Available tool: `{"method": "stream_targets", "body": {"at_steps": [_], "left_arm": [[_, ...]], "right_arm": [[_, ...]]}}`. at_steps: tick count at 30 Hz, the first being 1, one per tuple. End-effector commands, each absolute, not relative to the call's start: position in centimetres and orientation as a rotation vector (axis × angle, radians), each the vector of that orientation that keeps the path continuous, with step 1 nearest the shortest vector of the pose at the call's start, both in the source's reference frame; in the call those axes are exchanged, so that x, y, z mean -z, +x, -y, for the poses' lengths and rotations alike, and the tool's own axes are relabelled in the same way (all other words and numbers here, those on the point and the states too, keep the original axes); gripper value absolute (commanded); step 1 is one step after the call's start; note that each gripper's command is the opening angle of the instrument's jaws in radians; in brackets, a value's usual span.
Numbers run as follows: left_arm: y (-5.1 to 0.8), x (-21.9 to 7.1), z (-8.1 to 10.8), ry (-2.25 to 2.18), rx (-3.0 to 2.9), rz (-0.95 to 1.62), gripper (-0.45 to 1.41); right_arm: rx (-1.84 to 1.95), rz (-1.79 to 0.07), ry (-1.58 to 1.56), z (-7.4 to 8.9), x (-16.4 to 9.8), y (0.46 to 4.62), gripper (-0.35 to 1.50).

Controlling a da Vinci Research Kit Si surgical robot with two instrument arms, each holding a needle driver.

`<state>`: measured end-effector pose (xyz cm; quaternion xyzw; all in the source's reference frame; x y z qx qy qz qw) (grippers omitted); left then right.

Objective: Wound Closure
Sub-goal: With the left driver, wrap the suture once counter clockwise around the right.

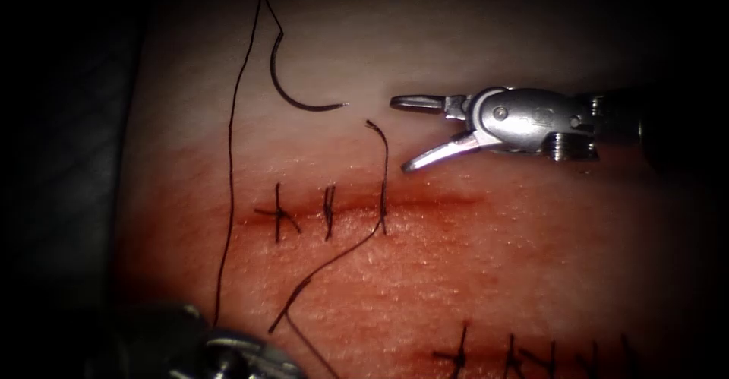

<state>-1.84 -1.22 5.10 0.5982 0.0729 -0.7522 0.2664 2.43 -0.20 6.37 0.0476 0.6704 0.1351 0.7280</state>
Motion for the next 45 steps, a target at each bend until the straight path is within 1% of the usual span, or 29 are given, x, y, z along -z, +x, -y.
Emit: {"method": "stream_targets", "body": {"at_steps": [1,3,5,6,7,10,11,12,14,17,18,25,31,36,45], "left_arm": [[-1.90,-5.1,1.2,1.614,2.022,-0.185,-0.45],[-1.92,-5.1,1.1,1.610,2.006,-0.165,-0.45],[-1.92,-5.1,1.0,1.606,1.982,-0.138,-0.45],[-1.90,-5.1,0.9,1.621,1.975,-0.112,-0.45],[-1.89,-5.1,0.9,1.630,1.967,-0.092,-0.45],[-1.87,-5.0,0.8,1.645,1.966,-0.081,-0.45],[-1.86,-5.0,0.7,1.647,1.958,-0.077,-0.45],[-1.86,-5.0,0.7,1.653,1.950,-0.078,-0.45],[-1.85,-5.0,0.7,1.654,1.942,-0.072,-0.45],[-1.82,-4.9,0.6,1.653,1.933,-0.071,-0.45],[-1.78,-4.9,0.5,1.658,1.924,-0.069,-0.45],[-1.62,-4.9,0.3,1.661,1.924,-0.070,-0.45],[-1.47,-4.9,0.1,1.663,1.935,-0.079,-0.45],[-1.32,-5.1,-0.2,1.677,1.949,-0.096,-0.45],[-1.25,-5.5,-0.4,1.691,1.973,-0.086,-0.45]], "right_arm": [[-0.291,-1.478,0.096,0.2,-6.4,2.57,1.23],[-0.293,-1.476,0.089,0.3,-6.4,2.63,1.18],[-0.283,-1.482,0.087,0.3,-6.4,2.74,1.05],[-0.238,-1.495,0.118,0.4,-6.5,2.88,0.59],[-0.225,-1.503,0.124,0.4,-6.5,2.94,0.41],[-0.198,-1.523,0.122,0.5,-6.5,3.08,0.26],[-0.175,-1.539,0.128,0.6,-6.6,3.19,-0.01],[-0.162,-1.536,0.130,0.6,-6.6,3.26,-0.06],[-0.149,-1.538,0.142,0.7,-6.7,3.38,-0.25],[-0.147,-1.555,0.158,0.7,-6.7,3.55,-0.33],[-0.134,-1.572,0.178,0.8,-6.8,3.71,-0.35],[-0.097,-1.629,0.269,1.0,-6.8,3.97,-0.35],[-0.049,-1.700,0.380,1.1,-6.8,3.94,-0.35],[0.007,-1.792,0.493,1.3,-6.7,3.76,-0.35],[0.002,-1.875,0.543,1.4,-6.4,3.62,-0.35]]}}
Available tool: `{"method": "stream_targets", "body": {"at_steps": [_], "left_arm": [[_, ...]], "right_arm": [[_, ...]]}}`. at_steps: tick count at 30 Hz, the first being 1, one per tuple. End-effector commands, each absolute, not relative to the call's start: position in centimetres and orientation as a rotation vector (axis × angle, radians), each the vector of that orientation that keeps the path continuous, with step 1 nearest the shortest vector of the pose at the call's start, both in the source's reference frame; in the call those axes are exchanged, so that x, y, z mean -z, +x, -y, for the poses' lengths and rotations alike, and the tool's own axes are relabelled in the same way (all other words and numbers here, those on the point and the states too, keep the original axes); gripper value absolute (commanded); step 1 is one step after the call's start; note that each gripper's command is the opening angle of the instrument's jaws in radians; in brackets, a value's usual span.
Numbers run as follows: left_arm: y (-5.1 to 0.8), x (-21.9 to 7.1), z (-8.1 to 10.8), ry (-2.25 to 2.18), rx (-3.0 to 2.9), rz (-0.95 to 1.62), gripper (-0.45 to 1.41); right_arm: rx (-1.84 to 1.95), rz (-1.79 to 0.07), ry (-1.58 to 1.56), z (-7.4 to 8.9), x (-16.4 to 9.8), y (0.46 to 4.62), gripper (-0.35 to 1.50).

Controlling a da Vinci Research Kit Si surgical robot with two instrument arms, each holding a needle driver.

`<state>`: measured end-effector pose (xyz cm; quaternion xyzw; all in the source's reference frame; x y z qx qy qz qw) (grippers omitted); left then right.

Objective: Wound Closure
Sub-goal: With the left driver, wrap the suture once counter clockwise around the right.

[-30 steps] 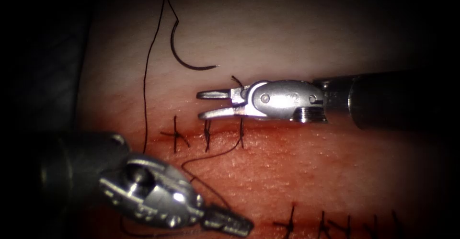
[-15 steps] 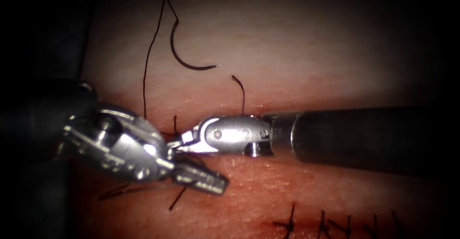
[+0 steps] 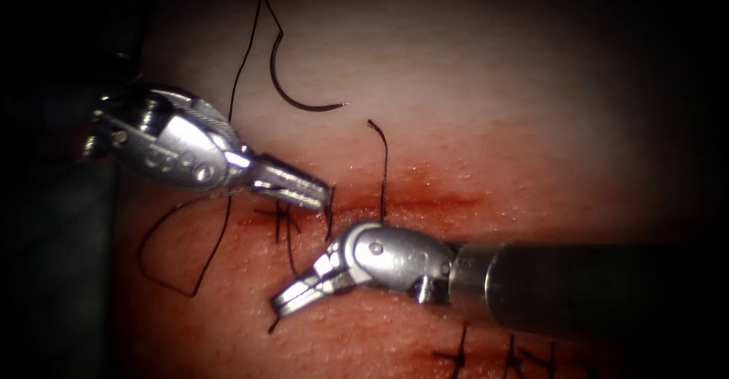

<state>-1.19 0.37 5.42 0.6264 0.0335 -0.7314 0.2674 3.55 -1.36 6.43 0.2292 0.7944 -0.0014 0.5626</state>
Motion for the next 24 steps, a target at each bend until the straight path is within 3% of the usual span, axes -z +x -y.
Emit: {"method": "stream_targets", "body": {"at_steps": [1,8,15,24], "left_arm": [[-1.24,-5.5,-0.4,1.693,1.977,-0.084,-0.45],[-1.19,-5.7,-0.5,1.715,1.984,-0.051,-0.45],[-1.21,-6.2,-0.4,1.711,2.028,-0.016,-0.45],[-1.33,-6.6,-0.3,1.707,2.055,-0.003,-0.45]], "right_arm": [[-0.009,-1.886,0.551,1.4,-6.4,3.62,-0.35],[-0.037,-1.923,0.574,1.4,-6.2,3.60,-0.35],[-0.258,-2.034,0.536,1.2,-6.1,3.21,-0.35],[-0.587,-2.040,0.424,1.1,-6.0,2.89,-0.35]]}}
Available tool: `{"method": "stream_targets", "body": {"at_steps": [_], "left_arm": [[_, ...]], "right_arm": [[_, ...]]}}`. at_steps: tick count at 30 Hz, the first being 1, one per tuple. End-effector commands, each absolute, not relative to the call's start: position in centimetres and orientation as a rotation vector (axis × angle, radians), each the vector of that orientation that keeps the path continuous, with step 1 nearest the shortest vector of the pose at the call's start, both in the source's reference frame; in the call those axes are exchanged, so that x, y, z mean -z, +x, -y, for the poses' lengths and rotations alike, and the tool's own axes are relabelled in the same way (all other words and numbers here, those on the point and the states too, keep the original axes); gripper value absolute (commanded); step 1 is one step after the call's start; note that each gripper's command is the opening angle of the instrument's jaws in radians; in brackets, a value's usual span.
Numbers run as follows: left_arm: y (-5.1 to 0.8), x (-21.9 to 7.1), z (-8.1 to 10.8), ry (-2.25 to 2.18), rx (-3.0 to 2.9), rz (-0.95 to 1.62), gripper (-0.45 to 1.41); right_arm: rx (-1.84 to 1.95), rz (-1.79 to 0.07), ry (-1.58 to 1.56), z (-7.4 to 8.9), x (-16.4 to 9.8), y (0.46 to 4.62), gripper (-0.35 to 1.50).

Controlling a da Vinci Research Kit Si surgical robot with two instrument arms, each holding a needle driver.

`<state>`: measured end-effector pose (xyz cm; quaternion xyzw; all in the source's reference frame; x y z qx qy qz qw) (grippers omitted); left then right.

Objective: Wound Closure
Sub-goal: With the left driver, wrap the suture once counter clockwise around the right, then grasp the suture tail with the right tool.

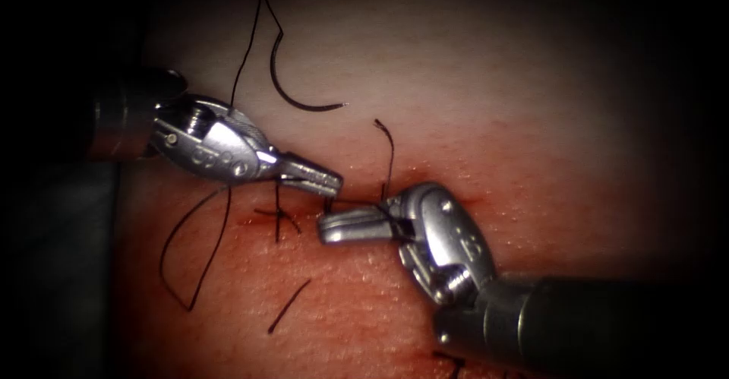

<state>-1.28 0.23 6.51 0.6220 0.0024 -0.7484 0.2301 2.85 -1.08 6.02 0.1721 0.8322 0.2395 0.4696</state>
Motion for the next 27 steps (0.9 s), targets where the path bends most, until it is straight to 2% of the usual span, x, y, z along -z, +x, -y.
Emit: {"method": "stream_targets", "body": {"at_steps": [1,4,7,8,9,11,13,17,19,22,25,27], "left_arm": [[-1.35,-6.63,-0.19,1.703,2.064,-0.005,-0.45],[-1.38,-6.73,-0.09,1.709,2.082,-0.014,-0.45],[-1.44,-6.79,-0.03,1.698,2.088,-0.002,-0.45],[-1.52,-6.85,0.05,1.690,2.097,0.005,-0.45],[-1.52,-6.85,0.05,1.690,2.097,0.005,-0.45],[-1.60,-6.89,0.11,1.686,2.104,0.008,-0.45],[-1.61,-6.90,0.12,1.689,2.106,0.003,-0.45],[-1.65,-6.96,0.11,1.716,2.116,0.029,-0.45],[-1.66,-6.97,0.10,1.720,2.118,0.036,-0.45],[-1.68,-6.97,0.10,1.729,2.123,0.047,-0.45],[-1.69,-6.97,0.10,1.743,2.126,0.053,-0.45],[-1.70,-6.97,0.12,1.748,2.132,0.056,-0.45]], "right_arm": [[-0.570,-2.036,0.438,1.05,-6.03,2.84,-0.35],[-0.558,-2.026,0.465,1.03,-6.03,2.77,-0.35],[-0.652,-1.941,0.407,1.01,-6.08,2.75,-0.32],[-0.753,-1.875,0.350,1.00,-6.14,2.75,-0.11],[-0.753,-1.875,0.350,1.00,-6.14,2.75,-0.11],[-0.866,-1.797,0.312,0.98,-6.23,2.74,0.04],[-0.902,-1.778,0.299,0.98,-6.27,2.72,0.07],[-1.120,-1.702,0.302,0.99,-6.45,2.68,0.37],[-1.192,-1.654,0.266,1.02,-6.50,2.67,0.37],[-1.282,-1.568,0.178,1.06,-6.58,2.63,0.73],[-1.326,-1.529,0.147,1.07,-6.62,2.59,0.74],[-1.389,-1.495,0.131,1.06,-6.67,2.51,0.83]]}}
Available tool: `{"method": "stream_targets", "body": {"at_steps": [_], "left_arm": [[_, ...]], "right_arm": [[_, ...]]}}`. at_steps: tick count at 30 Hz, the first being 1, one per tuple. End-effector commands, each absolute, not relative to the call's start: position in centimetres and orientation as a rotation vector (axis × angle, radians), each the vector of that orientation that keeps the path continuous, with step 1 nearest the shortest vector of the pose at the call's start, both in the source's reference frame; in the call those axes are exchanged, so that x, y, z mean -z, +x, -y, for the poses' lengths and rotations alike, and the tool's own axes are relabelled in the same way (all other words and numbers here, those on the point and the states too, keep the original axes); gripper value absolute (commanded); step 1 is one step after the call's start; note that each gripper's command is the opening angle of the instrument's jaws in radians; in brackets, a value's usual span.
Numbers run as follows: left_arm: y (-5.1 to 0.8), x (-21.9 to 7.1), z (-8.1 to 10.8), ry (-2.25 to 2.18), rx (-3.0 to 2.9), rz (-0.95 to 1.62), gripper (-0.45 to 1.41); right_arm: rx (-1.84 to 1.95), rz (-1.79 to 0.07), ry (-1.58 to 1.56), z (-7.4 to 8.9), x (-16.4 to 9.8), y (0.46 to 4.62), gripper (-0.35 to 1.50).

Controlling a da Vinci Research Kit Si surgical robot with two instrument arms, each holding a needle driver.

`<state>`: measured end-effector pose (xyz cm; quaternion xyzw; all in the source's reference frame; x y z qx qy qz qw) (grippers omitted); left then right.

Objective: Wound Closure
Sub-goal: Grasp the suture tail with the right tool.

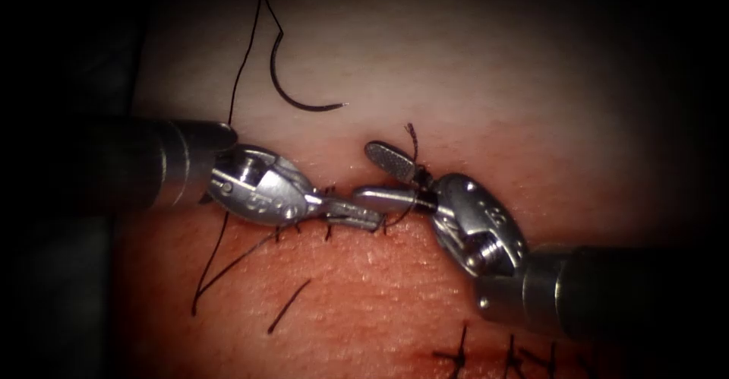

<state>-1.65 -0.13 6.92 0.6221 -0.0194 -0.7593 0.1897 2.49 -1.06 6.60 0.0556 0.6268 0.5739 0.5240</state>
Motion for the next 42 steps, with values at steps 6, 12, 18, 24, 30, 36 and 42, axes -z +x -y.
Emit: {"method": "stream_targets", "body": {"at_steps": [6,12,18,24,30,36,42], "left_arm": [[-1.79,-7.01,0.15,1.761,2.153,0.076,-0.45],[-1.91,-7.07,0.19,1.763,2.156,0.080,-0.45],[-1.95,-7.12,0.15,1.763,2.160,0.083,-0.45],[-1.99,-7.13,0.12,1.769,2.158,0.082,-0.45],[-1.97,-7.13,0.13,1.774,2.150,0.078,-0.45],[-1.90,-7.14,0.15,1.780,2.150,0.064,-0.45],[-1.91,-7.15,0.17,1.777,2.151,0.066,-0.45]], "right_arm": [[-1.556,-1.388,0.164,1.07,-6.75,2.36,0.86],[-1.679,-1.332,0.205,1.17,-6.90,2.28,0.93],[-1.769,-1.290,0.240,1.20,-7.05,2.16,0.91],[-1.798,-1.277,0.264,1.16,-7.11,2.17,0.94],[-1.777,-1.247,0.311,1.08,-7.18,2.29,0.91],[-1.775,-1.218,0.324,1.00,-7.27,2.33,0.86],[-1.776,-1.217,0.326,0.98,-7.26,2.33,0.59]]}}
